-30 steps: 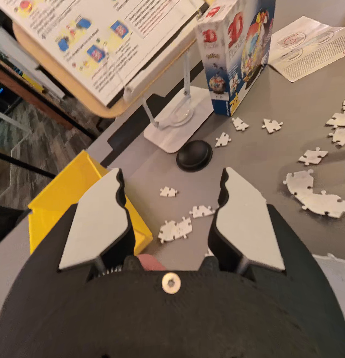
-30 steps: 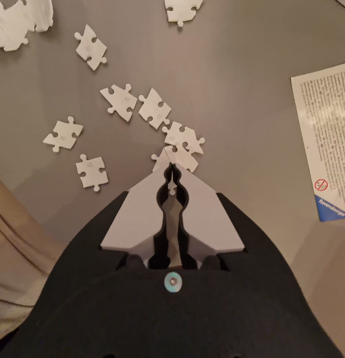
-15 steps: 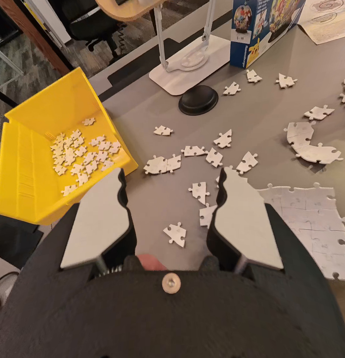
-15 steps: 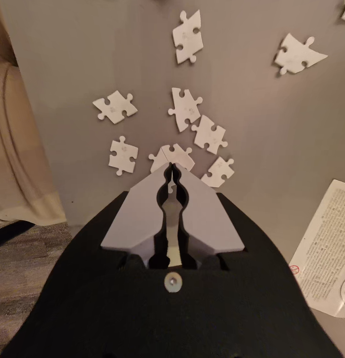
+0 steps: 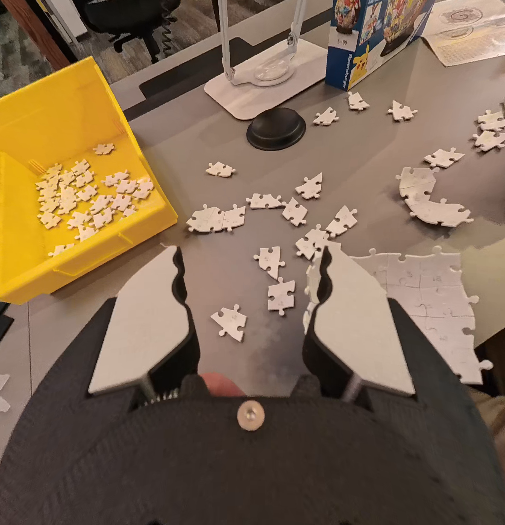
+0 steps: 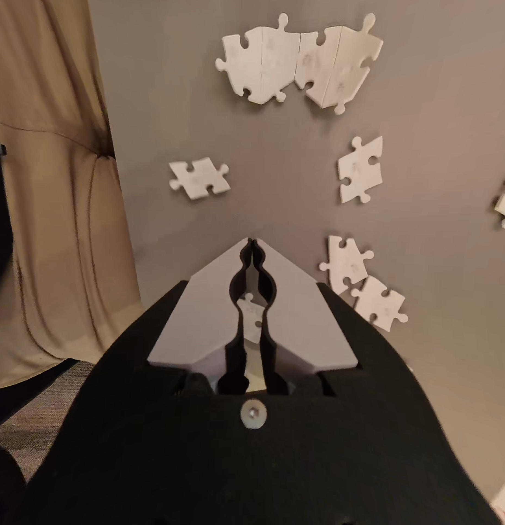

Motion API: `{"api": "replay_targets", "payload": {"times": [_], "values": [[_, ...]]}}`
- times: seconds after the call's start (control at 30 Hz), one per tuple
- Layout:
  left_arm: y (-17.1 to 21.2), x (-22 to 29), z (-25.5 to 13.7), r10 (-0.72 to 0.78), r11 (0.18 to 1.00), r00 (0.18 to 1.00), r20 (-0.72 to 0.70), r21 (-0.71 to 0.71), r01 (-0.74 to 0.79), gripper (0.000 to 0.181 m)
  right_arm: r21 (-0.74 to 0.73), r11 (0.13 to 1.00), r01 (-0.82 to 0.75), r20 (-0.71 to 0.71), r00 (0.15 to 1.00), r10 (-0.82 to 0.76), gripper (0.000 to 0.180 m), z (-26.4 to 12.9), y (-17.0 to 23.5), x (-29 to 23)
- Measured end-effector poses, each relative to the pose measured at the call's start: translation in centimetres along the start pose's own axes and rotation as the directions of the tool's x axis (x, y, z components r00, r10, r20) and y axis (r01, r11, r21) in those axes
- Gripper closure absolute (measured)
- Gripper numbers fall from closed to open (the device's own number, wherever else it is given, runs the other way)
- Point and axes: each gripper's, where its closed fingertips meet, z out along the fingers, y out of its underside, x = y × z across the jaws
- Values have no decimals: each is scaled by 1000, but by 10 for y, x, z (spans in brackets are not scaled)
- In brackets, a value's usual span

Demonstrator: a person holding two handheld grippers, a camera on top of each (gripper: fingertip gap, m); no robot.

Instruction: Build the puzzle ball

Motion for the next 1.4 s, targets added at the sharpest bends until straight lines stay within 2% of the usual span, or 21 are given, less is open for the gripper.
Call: {"api": "replay_targets", "payload": {"times": [0.1,0.27,0.33,0.4,0.6,1.03,1.4], "values": [[5,-1,0,-6,1000,1000,-4,-4,6,89,5,1000,-14,-53,999,14,180,-6,-5,13],[9,-4,2,-57,998,998,-27,3,57,90,134,989,-61,-160,984,83,167,-3,-53,41],[12,-7,2,-51,999,998,-22,-4,51,90,156,980,-121,-145,979,144,154,3,-65,49],[16,-11,1,-57,998,998,-17,-11,57,90,188,967,-174,-103,975,195,151,9,-75,54],[26,-18,1,-90,996,996,-25,-31,89,90,181,947,-266,5,963,270,157,26,-80,57],[36,-13,7,-88,994,994,-63,-66,84,91,243,888,-390,184,917,353,175,30,-101,59],[44,-15,10,-89,993,993,-73,-85,83,91,282,852,-441,137,898,419,177,22,-115,126]]}}
